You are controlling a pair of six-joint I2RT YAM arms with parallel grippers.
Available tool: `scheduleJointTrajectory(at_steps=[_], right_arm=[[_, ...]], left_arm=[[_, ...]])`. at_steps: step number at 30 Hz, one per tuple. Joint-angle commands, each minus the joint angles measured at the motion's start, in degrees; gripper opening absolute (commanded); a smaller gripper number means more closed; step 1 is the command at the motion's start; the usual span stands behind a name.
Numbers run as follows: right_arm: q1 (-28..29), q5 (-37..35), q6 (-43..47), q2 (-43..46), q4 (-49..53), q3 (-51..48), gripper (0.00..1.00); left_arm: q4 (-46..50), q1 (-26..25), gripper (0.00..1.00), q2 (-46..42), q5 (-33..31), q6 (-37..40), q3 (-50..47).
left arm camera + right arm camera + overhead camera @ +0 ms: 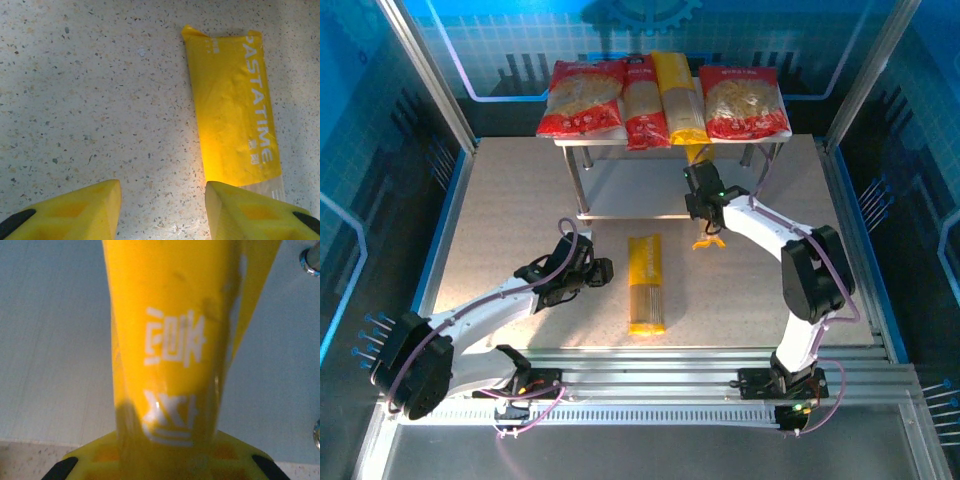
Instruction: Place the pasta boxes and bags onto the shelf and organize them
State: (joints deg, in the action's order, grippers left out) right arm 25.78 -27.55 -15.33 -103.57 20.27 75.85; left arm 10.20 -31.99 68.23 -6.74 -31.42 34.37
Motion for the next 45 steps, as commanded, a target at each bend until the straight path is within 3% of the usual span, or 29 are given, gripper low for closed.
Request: scheduleJointTrajectory(at_steps=[1,8,12,24,29,32,37,39,45], right_arm=[[-0.7,-4.0,0.3,-0.5,-9.0,4.4,0.00],[-1.6,-3.1,0.6,-4.7,-9.7,6.5,0.00],[-1.8,-2.6,0.1,-6.8,-9.1,7.2,0.17],[-3.6,-0.2,-2.7,-10.4,-7.1,8.0,0.38],[-4.0,1.0,-3.9,-10.4,-6.6,7.9,0.62],[-4.3,2.5,-3.8,-9.1,-7.7,6.6,0.81],[-4.3,2.0,-3.6,-6.0,-8.9,4.7,0.94],[-4.3,2.2,-3.4,-4.1,-9.5,3.4,0.96],[-3.0,2.9,-2.6,8.0,-15.6,-7.6,0.97]], left_arm=[[1.1,0.6,0.48,0.1,0.4,0.5,1.4],[1.4,0.5,0.49,0.2,0.3,0.3,1.3],[1.8,0.5,0.49,0.0,0.2,0.3,1.4],[3.0,0.5,0.50,-1.1,-0.2,0.2,1.5],[3.4,0.5,0.52,-1.5,-0.2,0.2,1.4],[3.1,0.5,0.52,-1.4,0.1,0.4,1.2],[2.2,0.4,0.54,-0.8,1.9,0.4,1.1],[1.7,0.3,0.62,-0.6,2.9,0.3,0.9],[-1.1,-0.2,0.62,-1.8,4.2,-0.8,-1.4]])
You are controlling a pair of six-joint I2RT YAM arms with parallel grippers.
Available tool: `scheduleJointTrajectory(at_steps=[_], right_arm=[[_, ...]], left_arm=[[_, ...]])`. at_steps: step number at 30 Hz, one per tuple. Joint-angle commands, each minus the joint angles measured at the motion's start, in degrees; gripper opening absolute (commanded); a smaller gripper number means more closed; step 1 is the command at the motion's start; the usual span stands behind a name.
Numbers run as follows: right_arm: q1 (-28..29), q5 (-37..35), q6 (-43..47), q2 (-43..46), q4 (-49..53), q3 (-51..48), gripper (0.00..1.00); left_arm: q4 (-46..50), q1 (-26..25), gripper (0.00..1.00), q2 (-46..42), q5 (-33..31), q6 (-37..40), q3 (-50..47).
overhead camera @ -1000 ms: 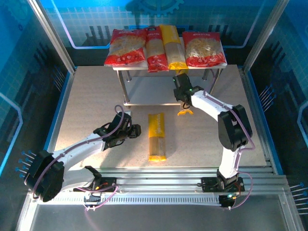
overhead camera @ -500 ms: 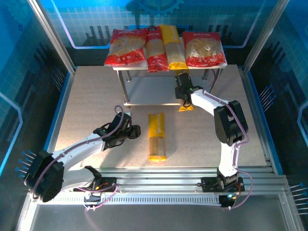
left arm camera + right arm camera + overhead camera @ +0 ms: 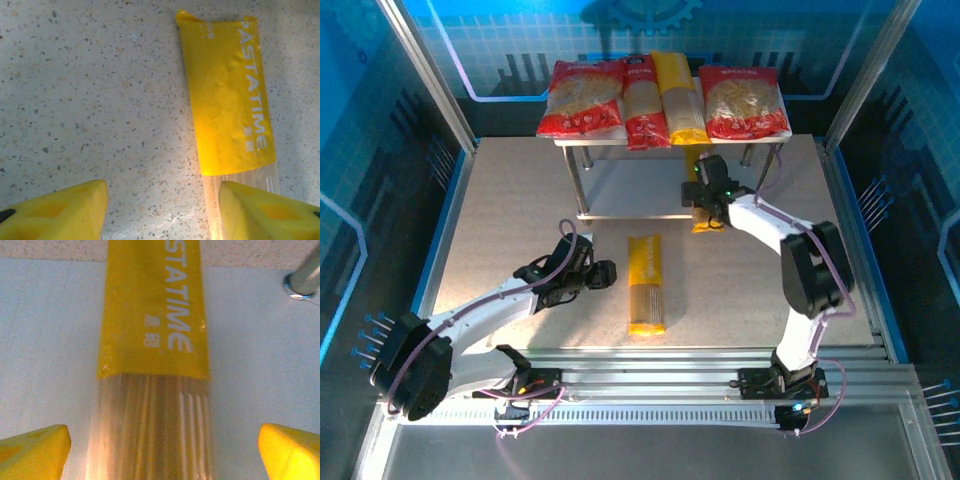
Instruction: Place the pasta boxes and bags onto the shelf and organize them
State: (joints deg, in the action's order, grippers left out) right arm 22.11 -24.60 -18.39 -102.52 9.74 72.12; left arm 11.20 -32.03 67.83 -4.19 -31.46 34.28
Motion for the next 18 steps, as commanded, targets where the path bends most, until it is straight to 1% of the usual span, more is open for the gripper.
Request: scheduleJointTrajectory(at_steps=[1,4,6,8,9,12,16,18], right_arm=[[1.0,-0.3,0.8,9.1,-5.3,-5.5,0.97],[2.4,-0.1,1.3,15.3,-2.5,-8.9,0.97],[3.5,0.7,1.4,19.4,0.6,-11.2,0.97],[4.4,1.7,1.2,23.1,3.6,-13.5,0.97],[4.7,2.8,0.6,25.2,4.9,-14.8,0.97],[5.6,5.8,-1.5,30.7,7.7,-18.5,0.97],[7.1,8.6,-4.5,36.5,10.2,-21.4,0.97],[7.4,9.8,-5.7,38.8,10.2,-24.2,0.97]], left_arm=[[-2.4,-0.2,0.62,-1.6,1.8,-0.9,-1.6],[-2.9,-1.1,0.62,-1.0,2.2,-1.9,-1.5],[-3.4,-3.6,0.63,0.7,1.6,-2.8,-0.9],[-3.4,-6.3,0.63,3.7,0.4,-3.9,0.4],[-3.3,-7.7,0.66,5.3,-0.6,-4.5,1.3],[-3.6,-11.0,0.69,10.3,-2.7,-5.9,4.2],[-4.8,-12.4,0.70,15.9,-2.8,-7.7,7.4],[-5.0,-12.6,0.88,18.6,-2.2,-8.1,9.1]])
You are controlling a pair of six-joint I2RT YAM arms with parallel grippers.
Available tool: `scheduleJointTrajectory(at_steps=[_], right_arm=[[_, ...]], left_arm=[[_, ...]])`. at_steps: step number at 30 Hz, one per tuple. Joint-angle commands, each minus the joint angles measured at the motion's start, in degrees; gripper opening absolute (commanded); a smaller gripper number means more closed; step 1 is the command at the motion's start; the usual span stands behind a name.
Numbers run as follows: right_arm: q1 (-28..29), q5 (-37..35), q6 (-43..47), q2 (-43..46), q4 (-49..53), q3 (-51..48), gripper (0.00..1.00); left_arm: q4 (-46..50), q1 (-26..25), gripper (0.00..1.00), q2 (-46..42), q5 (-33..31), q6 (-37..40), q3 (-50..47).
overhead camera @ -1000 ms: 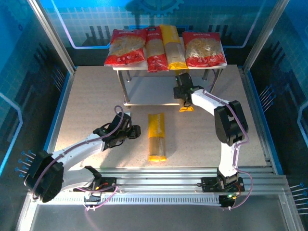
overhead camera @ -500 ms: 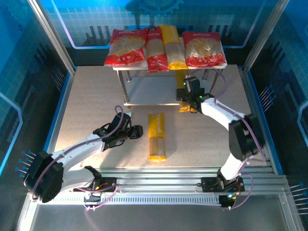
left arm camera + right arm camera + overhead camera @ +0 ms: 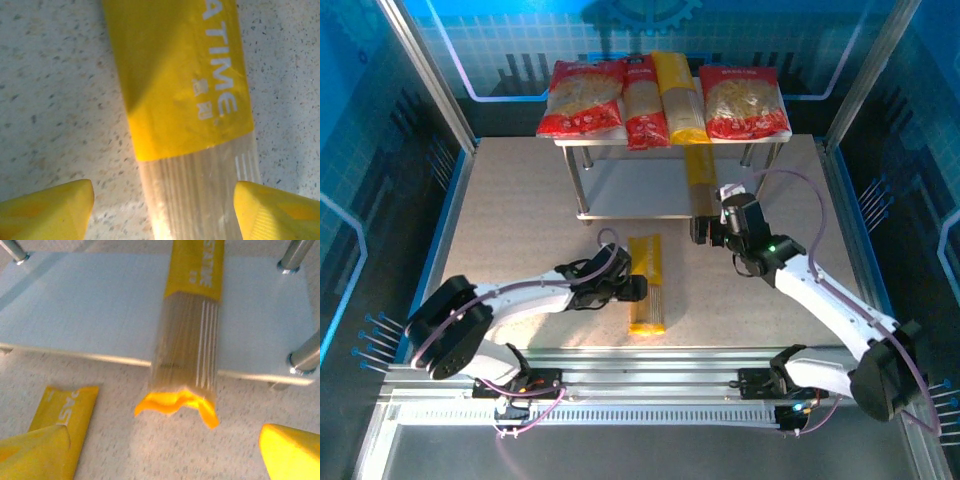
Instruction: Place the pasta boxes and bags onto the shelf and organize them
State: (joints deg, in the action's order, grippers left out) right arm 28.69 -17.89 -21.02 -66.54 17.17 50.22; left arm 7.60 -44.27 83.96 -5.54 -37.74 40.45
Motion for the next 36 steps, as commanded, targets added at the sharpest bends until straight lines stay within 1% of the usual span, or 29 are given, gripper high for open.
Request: scheduleJointTrajectory(at_steps=[1,4,5,6,11,18,25,26,28,30,32,36], right_arm=[[0.8,3.4,-3.5,3.7,2.8,-2.9,0.97],[0.8,4.2,-4.1,5.8,1.9,-4.7,0.97],[0.9,4.2,-4.1,6.3,1.6,-5.1,0.97],[0.8,4.2,-4.0,6.7,1.4,-5.4,0.97],[0.3,4.8,-3.6,7.9,0.5,-6.1,0.97],[-1.2,6.8,-3.8,9.5,-1.1,-7.9,0.97],[-3.6,8.6,-4.1,12.6,-1.7,-9.6,0.98],[-3.9,8.8,-4.2,13.0,-1.6,-9.8,0.98],[-4.5,9.3,-4.2,13.8,-1.5,-10.0,0.98],[-4.9,9.5,-4.3,14.4,-1.4,-10.1,0.98],[-5.2,9.7,-4.3,14.9,-1.3,-10.2,0.98],[-5.3,9.7,-4.4,15.2,-1.1,-10.1,0.98]], left_arm=[[-1.6,-0.4,0.92,3.6,-0.4,-1.7,3.6],[-2.4,-0.5,0.94,5.9,0.6,-1.8,5.2],[-1.7,-0.5,0.98,6.5,0.3,-1.9,6.0],[-0.6,-0.6,0.99,7.3,0.3,-1.7,7.0],[4.8,-1.1,0.99,12.1,0.0,-1.3,11.6],[14.5,-4.1,0.99,19.2,-3.7,-0.9,20.1],[18.8,-5.2,0.99,23.1,-4.7,-2.4,22.2],[18.9,-5.4,0.98,23.7,-4.5,-2.6,22.2],[19.2,-5.7,0.91,24.8,-4.2,-3.1,22.3],[19.4,-5.7,0.77,25.7,-3.6,-3.3,22.3],[19.4,-5.8,0.67,26.0,-3.4,-3.4,22.2],[19.7,-5.7,0.53,25.4,-3.3,-2.9,22.0]])
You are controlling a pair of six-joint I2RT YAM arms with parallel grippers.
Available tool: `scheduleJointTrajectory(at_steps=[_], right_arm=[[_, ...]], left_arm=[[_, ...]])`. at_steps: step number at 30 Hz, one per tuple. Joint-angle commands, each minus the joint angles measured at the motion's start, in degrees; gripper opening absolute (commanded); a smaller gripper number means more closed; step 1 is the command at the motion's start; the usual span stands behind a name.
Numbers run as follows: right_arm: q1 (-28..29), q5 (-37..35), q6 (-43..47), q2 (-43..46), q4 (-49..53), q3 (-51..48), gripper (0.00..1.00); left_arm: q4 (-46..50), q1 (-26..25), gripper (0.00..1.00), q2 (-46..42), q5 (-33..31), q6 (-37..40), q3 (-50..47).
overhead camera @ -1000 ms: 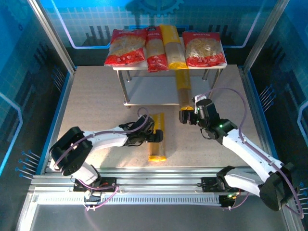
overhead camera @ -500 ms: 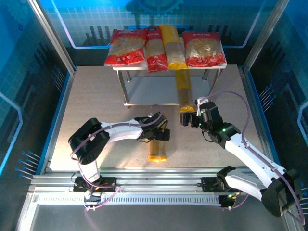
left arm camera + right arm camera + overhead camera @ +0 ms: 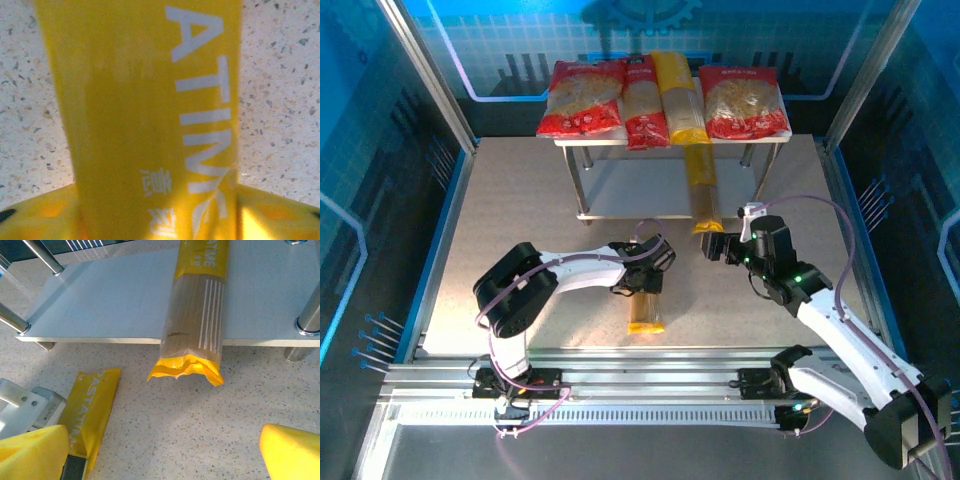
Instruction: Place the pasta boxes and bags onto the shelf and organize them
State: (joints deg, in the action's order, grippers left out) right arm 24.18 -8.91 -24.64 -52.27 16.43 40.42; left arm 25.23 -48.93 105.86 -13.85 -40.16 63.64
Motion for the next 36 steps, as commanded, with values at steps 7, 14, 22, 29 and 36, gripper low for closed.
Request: scheduleJointTrajectory(at_steps=[7,14,22,29,36], right_arm=[[-0.9,0.8,-1.2,0.9,-0.3,0.1,0.97],[-0.9,0.4,-1.1,1.1,0.2,0.6,0.97],[-0.9,-0.4,-0.7,1.8,1.3,1.2,0.97],[-0.9,-0.8,-0.6,1.9,2.3,1.0,0.97],[-0.1,0.2,-1.2,0.9,4.2,0.8,0.97]], left_arm=[[1.8,-1.0,0.22,1.4,4.9,0.7,-1.8],[1.4,-0.6,0.00,-2.7,5.1,2.6,-2.4],[2.2,1.2,0.00,-9.2,3.9,4.3,-2.6],[2.2,6.3,0.00,-18.1,4.2,8.2,-1.2],[-2.5,12.2,0.00,-18.9,4.5,13.2,2.2]])
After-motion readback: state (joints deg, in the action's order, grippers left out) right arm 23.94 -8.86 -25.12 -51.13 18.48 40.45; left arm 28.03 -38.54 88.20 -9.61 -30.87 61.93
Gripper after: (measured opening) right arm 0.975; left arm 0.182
